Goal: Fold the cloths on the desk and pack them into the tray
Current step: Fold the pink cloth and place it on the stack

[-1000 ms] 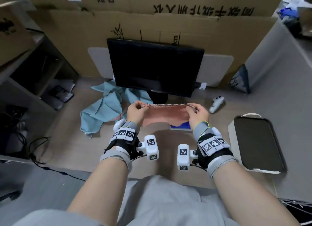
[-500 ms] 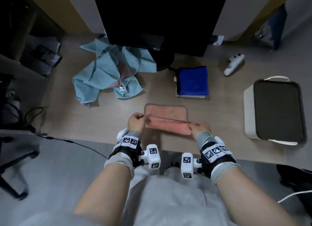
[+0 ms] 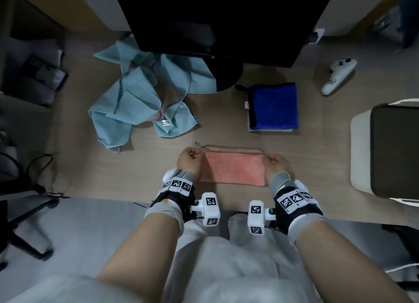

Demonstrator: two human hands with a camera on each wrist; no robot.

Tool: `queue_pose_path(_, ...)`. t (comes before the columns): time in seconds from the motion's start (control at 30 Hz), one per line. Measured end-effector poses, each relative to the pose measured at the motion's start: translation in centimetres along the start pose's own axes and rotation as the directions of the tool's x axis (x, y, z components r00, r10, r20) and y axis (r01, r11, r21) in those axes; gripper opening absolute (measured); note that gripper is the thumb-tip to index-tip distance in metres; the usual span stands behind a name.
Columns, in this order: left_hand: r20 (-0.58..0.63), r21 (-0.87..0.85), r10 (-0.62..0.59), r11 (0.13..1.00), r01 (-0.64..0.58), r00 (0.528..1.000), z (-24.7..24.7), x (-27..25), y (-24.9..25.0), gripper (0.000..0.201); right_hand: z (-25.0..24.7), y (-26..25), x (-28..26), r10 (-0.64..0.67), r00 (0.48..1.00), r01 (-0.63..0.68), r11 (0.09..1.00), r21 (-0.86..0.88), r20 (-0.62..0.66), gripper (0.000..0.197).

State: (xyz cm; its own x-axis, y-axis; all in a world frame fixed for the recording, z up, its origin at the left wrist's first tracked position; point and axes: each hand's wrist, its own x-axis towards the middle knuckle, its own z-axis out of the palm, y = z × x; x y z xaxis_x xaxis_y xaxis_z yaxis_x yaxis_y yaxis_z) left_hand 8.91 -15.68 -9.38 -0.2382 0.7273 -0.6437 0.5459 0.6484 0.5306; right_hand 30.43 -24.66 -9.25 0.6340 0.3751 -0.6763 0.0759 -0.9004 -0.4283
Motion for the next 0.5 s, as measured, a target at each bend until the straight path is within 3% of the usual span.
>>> queue_pose_path(0.2, 0.033, 0.113, 0.001, 0.994, -0.005, 0.999, 0.4, 2.1, 0.1, 0.011, 1.2, -0.5, 0.7, 0.032, 0.995, -0.03, 0.999, 0.013, -0.093, 0.006)
queue_pose_path(0.33, 0.05, 0.049, 0.058, 0.997, -0.061, 0.997, 0.0, 2.7, 0.0, 0.015, 1.7, -0.2, 0.5, 0.084, 0.992, -0.082, 0.996, 0.02, -0.096, 0.025)
queue_pose_path(0.5, -0.031, -0.098, 0.068, 0.993, -0.071, 0.997, -1.0, 2.3, 0.5, 0.013, 2.1, -0.9, 0.3, 0.167, 0.986, -0.161, 0.974, -0.158, 0.027, 0.054)
